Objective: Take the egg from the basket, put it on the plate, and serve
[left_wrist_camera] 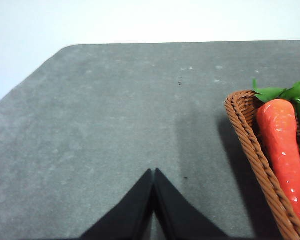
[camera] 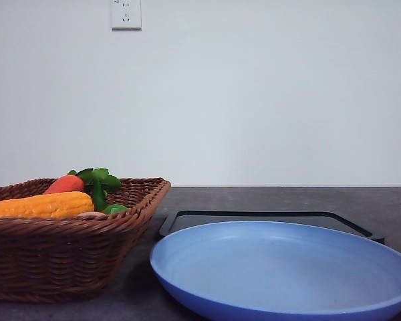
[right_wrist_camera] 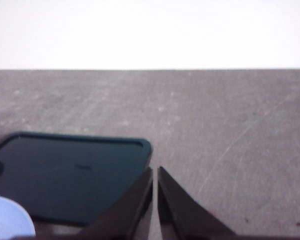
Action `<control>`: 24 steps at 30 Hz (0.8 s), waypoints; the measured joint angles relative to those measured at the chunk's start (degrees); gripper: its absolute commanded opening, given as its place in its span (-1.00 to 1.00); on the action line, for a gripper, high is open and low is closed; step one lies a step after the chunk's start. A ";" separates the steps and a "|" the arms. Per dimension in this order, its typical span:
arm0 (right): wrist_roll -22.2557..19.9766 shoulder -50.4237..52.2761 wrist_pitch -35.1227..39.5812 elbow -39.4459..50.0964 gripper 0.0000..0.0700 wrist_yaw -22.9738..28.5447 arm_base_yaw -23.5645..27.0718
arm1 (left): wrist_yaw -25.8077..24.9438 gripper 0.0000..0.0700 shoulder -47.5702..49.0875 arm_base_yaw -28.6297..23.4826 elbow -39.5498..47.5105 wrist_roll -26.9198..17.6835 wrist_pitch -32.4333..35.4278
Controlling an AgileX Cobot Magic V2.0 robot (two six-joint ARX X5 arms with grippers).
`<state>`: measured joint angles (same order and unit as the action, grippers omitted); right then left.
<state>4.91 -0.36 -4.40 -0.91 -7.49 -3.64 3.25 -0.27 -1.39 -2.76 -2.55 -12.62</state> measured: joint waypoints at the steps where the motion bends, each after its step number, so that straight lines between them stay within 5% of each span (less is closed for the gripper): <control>1: 0.00 0.00 0.57 0.00 -1.00 0.00 0.00 | 0.00 -1.00 0.00 0.00 0.02 -0.27 0.05; 6: 0.51 0.00 5.65 0.00 -1.00 -0.02 0.00 | -0.42 -1.00 0.00 0.00 0.09 3.08 0.67; 17: 15.07 0.02 14.79 0.00 -1.00 -0.02 0.00 | -3.72 -1.00 0.00 0.00 0.11 32.61 1.29; 24: 19.48 -0.02 5.44 -2.68 -1.00 0.00 0.00 | -14.70 -1.00 -0.06 0.00 0.07 36.85 1.66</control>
<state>24.38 -0.38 1.03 -3.59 -7.49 -3.64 -11.45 -0.34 -1.39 -2.69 34.30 -10.96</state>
